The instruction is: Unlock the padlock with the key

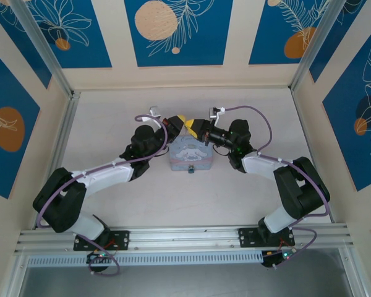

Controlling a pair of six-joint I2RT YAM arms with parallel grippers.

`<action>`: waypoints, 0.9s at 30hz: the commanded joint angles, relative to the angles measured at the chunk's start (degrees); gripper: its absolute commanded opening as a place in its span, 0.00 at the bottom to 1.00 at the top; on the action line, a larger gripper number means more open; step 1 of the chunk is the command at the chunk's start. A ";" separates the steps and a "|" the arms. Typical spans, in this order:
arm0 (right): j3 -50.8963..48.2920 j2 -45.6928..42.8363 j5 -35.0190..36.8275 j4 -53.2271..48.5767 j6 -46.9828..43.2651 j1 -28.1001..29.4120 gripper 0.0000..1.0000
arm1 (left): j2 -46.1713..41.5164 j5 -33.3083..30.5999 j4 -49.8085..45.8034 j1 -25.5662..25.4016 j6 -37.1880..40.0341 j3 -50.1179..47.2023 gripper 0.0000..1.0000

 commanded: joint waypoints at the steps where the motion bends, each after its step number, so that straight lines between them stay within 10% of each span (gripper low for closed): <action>1: -0.89 0.57 1.22 1.76 0.01 -0.31 0.12 | -0.88 -0.98 1.01 -0.55 -0.08 -0.99 0.00; 18: -1.34 0.77 0.98 1.78 0.36 -0.86 0.00 | -1.85 -1.78 0.66 -0.47 0.04 -1.89 0.00; 20: -1.07 0.83 0.74 1.79 0.34 -0.86 0.16 | -1.78 -1.68 0.73 -0.51 -0.12 -1.81 0.00; 27: 0.29 1.75 0.50 1.66 0.60 -0.44 0.16 | -1.92 -1.60 0.72 -0.54 -0.28 -1.89 0.00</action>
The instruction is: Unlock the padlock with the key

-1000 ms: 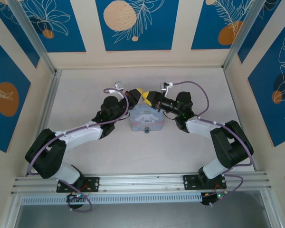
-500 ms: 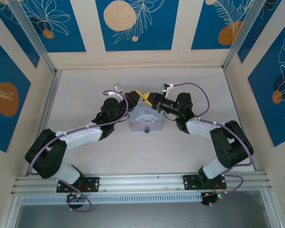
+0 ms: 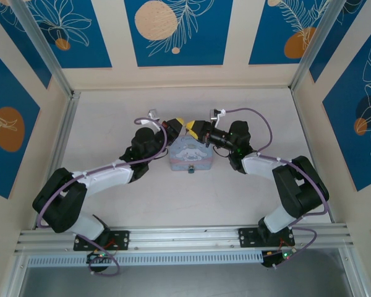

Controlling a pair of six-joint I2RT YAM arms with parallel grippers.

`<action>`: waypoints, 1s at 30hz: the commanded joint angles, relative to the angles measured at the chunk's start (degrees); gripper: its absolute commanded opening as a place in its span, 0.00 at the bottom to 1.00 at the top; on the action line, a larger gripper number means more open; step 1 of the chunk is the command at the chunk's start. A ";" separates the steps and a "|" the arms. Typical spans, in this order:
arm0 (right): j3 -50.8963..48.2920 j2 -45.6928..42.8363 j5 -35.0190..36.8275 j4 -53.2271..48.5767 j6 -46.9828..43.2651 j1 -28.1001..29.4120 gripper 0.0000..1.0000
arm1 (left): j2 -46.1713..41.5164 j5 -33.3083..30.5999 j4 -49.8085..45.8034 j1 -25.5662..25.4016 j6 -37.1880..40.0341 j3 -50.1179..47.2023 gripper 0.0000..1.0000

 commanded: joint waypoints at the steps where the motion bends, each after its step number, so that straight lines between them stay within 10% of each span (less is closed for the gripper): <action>1: 1.51 1.18 0.01 1.32 -0.13 0.08 0.16 | -1.76 -0.07 0.98 -0.42 -0.24 -0.01 0.00; 16: -1.05 -1.20 1.46 0.66 -0.84 -1.26 0.45 | -1.85 -0.07 0.70 -0.38 -0.26 -0.03 0.00; 30: 2.86 -0.93 0.67 -2.79 -2.25 -0.22 0.30 | -1.84 -0.08 0.27 -0.40 -0.32 0.34 0.00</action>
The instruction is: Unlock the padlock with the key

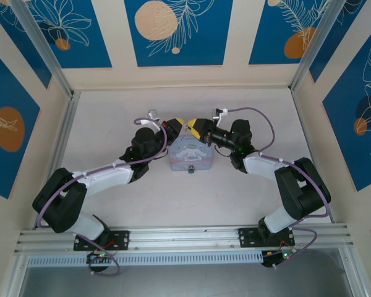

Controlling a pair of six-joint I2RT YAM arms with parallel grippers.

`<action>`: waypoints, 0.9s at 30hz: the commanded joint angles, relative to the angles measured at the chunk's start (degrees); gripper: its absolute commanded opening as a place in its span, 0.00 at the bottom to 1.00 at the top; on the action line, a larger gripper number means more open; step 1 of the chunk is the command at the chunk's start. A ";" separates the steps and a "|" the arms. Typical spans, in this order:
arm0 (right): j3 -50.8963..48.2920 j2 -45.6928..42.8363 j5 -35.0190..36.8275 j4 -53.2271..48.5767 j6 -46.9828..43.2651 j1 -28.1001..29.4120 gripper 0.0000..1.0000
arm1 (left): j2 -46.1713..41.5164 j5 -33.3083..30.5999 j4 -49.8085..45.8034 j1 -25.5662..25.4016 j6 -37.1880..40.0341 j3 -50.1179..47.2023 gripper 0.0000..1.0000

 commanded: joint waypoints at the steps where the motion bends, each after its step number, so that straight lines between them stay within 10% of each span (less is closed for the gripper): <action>1: 2.50 0.56 0.17 0.21 -0.88 0.70 0.29 | -1.86 0.55 0.29 -0.35 -0.30 0.38 0.00; 27: 1.94 2.74 0.15 2.29 -0.44 2.12 0.13 | -1.70 0.37 0.37 -0.36 -0.47 0.58 0.00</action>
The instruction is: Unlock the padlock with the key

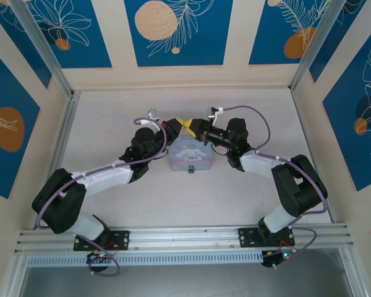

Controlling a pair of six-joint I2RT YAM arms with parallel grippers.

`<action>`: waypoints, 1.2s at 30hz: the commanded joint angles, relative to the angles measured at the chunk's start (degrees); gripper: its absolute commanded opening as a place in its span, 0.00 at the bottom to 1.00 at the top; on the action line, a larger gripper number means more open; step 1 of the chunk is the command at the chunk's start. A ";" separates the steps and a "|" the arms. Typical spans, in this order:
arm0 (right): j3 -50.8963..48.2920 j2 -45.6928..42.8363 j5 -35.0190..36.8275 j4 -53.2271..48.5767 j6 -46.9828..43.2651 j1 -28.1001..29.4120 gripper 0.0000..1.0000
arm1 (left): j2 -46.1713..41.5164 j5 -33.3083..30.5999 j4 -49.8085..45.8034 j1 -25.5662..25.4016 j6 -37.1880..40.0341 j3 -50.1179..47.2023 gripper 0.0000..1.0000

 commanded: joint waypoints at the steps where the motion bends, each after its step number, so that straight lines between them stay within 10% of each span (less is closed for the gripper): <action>1: 0.05 0.71 0.19 1.53 -0.46 0.41 0.11 | -1.32 0.39 0.76 -0.30 -0.37 0.60 0.00; 19: -1.37 0.10 -0.05 1.75 0.07 -0.17 0.00 | -2.74 0.04 -2.50 -0.34 1.43 1.12 0.02; 28: -4.30 -4.02 -1.79 -3.95 -0.92 -2.90 0.00 | -13.69 -3.30 -19.51 0.27 7.84 -0.74 0.74; 36: -4.93 -10.96 -4.28 -20.34 -8.12 -5.64 0.00 | -20.15 -0.38 -45.95 0.23 18.05 2.18 0.91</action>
